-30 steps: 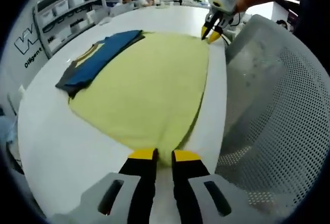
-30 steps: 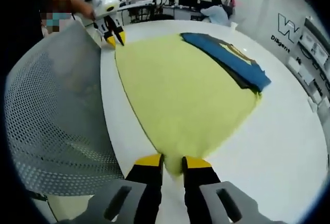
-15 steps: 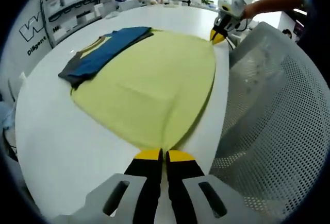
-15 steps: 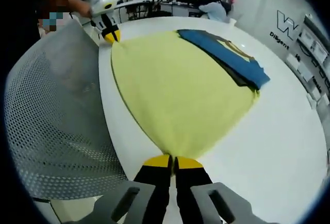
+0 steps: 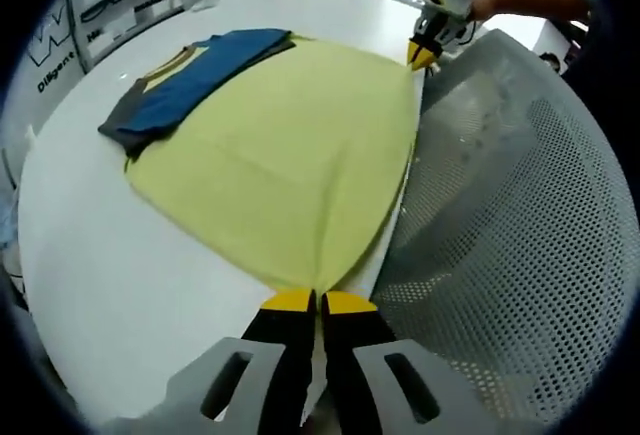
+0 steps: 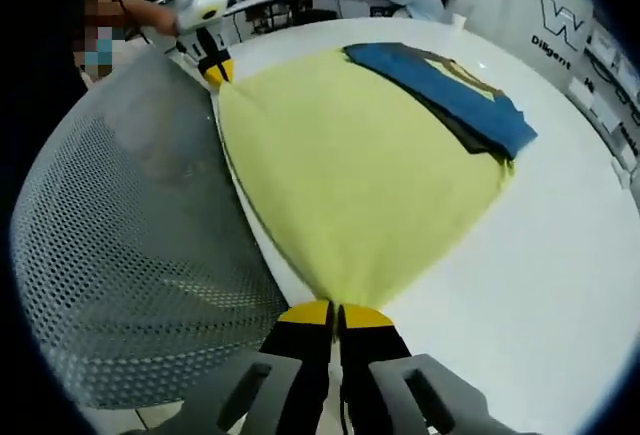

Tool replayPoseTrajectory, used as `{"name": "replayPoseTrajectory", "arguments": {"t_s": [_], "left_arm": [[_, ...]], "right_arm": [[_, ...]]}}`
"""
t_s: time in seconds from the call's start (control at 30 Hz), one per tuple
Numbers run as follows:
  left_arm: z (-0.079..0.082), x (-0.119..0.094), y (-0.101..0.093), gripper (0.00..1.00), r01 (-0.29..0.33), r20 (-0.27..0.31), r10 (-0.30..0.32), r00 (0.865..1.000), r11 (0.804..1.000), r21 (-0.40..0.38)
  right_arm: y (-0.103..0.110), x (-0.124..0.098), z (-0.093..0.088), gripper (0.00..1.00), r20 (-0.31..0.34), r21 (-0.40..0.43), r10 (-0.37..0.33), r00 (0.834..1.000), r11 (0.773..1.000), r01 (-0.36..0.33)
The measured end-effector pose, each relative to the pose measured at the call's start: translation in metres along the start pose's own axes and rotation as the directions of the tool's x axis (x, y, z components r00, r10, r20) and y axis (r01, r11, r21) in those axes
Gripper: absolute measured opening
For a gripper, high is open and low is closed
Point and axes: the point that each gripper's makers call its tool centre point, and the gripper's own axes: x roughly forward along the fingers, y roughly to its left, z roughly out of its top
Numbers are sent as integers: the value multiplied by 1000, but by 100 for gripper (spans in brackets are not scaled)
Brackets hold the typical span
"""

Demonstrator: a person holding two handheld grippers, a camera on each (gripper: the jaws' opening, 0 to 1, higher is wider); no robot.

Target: Fold the garment on the visible template until the final outline fits inside the template.

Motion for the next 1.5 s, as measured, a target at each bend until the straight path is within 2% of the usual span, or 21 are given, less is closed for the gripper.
{"name": "replayPoseTrajectory", "arguments": {"t_s": [0.13, 0.33, 0.67, 0.87, 0.97, 1.13, 1.5], "left_arm": [[-1, -6, -3, 0, 16, -8, -16, 1000, 1000, -12], [8, -21, -7, 0, 26, -1, -26, 1000, 1000, -1], [30, -46, 6, 0, -3, 36, 1, 999, 999, 41], [40, -56, 15, 0, -11, 50, 9, 999, 999, 32], [39, -59, 9, 0, -3, 39, 1, 999, 999, 45], [29, -60, -3, 0, 22, 12, -23, 1000, 998, 55], [23, -75, -26, 0, 111, -21, -111, 994, 994, 12]], "right_arm": [[5, -7, 3, 0, -2, 10, 18, 1000, 1000, -18], [5, -20, 10, 0, -3, -3, 14, 1000, 1000, -14], [-4, -43, 34, 0, 8, -53, -1, 1000, 999, 2], [-11, -54, 47, 0, 18, -80, -15, 1000, 997, 16], [-8, -59, 48, 0, 16, -89, -12, 1000, 996, 13], [6, -62, 44, 0, 8, -90, 16, 1000, 996, -16], [29, -72, 37, 0, -50, -81, 94, 994, 992, -98]]}}
